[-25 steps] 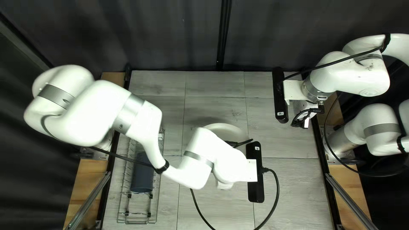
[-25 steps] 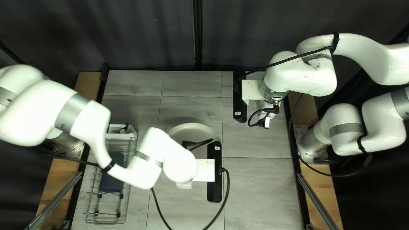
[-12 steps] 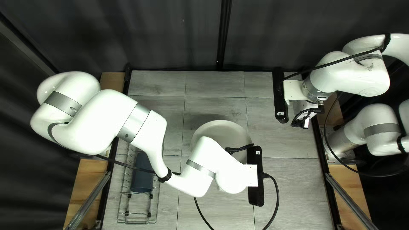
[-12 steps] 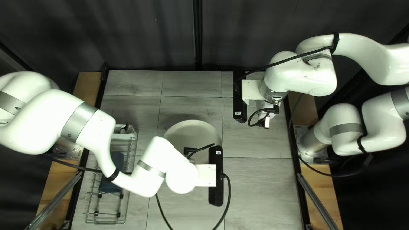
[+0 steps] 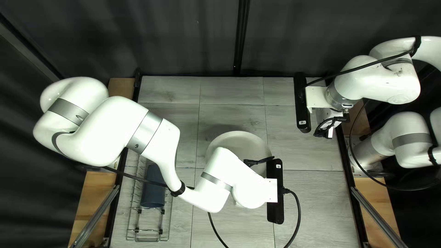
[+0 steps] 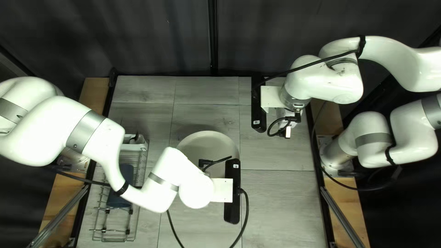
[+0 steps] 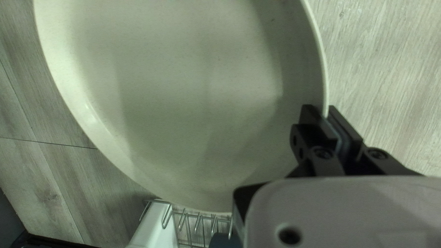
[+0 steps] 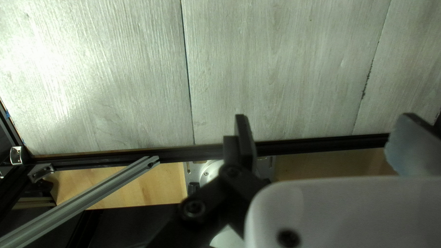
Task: Pick up and place plate onto table. Place down one fork to the left of the plate. Place spoon and knife to the right of the plate. Place cup above the knife and spoon
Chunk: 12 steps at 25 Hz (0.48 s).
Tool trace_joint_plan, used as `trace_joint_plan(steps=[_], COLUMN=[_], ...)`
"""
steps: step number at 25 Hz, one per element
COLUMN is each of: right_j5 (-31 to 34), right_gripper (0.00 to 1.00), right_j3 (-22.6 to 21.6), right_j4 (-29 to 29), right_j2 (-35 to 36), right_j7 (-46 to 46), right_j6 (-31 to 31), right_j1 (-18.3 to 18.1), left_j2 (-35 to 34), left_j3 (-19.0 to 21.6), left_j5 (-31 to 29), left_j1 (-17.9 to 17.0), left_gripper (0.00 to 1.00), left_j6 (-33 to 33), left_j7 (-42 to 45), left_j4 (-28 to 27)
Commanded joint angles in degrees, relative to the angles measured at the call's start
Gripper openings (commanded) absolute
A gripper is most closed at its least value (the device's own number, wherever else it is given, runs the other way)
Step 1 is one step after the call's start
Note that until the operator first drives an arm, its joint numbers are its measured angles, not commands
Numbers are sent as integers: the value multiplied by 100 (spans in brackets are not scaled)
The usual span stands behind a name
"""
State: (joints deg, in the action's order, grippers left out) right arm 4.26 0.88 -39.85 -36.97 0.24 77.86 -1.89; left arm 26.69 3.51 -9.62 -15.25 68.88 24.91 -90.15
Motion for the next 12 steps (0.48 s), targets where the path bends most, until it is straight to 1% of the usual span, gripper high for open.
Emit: trace_joint_plan(steps=[1,7,12], right_j5=[0,0,0], right_gripper=[100,100,100], right_j3=[0,0,0], right_j4=[0,0,0], right_j2=[0,0,0], right_j7=[0,0,0], right_j6=[0,0,0], right_j1=[0,0,0], left_j2=[289,658,1144], left_j3=[71,54,-28], left_j5=[359,178,-200], left_j1=[184,86,-141], left_gripper=[0,0,0], left_j6=[275,213,241], left_j7=[-229,-307,-330], left_j4=[-548,-896,-1361])
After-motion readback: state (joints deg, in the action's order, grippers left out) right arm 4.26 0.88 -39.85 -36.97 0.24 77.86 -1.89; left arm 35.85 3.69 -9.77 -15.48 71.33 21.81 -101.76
